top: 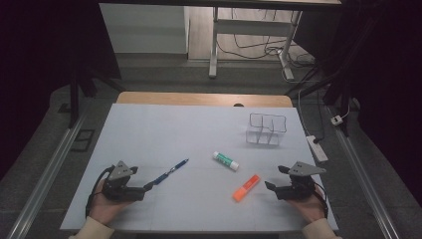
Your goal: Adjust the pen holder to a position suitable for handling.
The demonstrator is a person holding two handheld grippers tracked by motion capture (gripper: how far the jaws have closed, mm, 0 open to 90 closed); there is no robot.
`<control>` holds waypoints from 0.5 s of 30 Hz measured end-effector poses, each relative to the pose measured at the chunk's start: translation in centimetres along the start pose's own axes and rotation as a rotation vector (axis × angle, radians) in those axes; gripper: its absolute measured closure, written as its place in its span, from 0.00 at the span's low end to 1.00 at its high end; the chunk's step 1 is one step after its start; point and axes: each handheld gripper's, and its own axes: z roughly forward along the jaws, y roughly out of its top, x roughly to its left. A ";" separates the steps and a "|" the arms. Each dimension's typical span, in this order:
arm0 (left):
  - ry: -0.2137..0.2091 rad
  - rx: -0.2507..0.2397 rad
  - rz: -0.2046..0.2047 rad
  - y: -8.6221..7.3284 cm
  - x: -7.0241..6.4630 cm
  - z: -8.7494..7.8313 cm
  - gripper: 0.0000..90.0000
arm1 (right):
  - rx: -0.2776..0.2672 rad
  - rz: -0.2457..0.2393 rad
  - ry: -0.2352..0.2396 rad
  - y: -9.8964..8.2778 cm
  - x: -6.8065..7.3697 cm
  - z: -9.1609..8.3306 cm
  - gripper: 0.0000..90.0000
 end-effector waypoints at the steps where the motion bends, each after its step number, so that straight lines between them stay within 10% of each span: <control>1: -0.006 -0.007 -0.004 0.0 0.0 -0.1 0.20 | 0.001 -0.001 0.000 0.0 0.0 0.0 0.21; 15: -0.009 -0.011 -0.018 -0.1 0.0 -0.3 0.21 | 0.011 -0.004 -0.007 0.0 0.1 0.0 0.22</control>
